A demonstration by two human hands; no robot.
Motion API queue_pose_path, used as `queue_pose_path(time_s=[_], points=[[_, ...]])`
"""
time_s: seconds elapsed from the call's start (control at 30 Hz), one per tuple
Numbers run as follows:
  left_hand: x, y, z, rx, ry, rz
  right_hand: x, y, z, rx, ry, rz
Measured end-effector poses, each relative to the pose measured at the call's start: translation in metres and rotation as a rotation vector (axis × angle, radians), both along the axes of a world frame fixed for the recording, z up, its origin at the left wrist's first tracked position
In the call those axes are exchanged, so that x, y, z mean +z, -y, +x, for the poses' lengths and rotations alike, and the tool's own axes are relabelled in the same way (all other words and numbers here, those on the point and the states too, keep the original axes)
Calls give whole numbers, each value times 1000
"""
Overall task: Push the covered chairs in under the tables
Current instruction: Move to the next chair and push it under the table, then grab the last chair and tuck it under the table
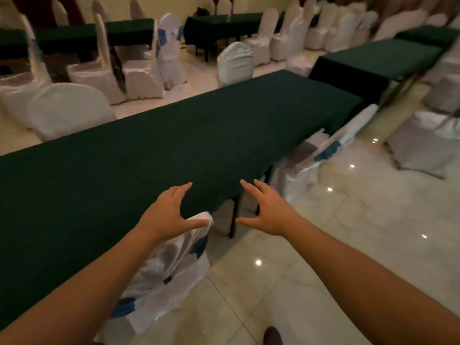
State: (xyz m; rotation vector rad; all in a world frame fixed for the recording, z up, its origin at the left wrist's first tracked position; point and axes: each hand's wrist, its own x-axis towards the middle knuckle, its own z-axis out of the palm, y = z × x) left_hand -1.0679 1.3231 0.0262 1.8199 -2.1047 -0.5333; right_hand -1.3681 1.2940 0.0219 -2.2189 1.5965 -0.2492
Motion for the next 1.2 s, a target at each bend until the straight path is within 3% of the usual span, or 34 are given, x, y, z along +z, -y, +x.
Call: queue_pose_path(time_s=[0.3,0.43,0.63,0.93,1.2], points=[[15,82,-217,-331,4,-11,10,-14,-198,-343,95,-85],[23,117,-328,-365,-1,-19,22,-6,-303,-436,97,-123],[41,172,-487,-324,-72,-21,51,30,-466,-512,-64,-161],[46,283,-618,-236,-78,-73,77,148,-590,-484,-64,-167],[12,467,-744,-132,-177,-91,71,332,-703,-386,-191,-105]])
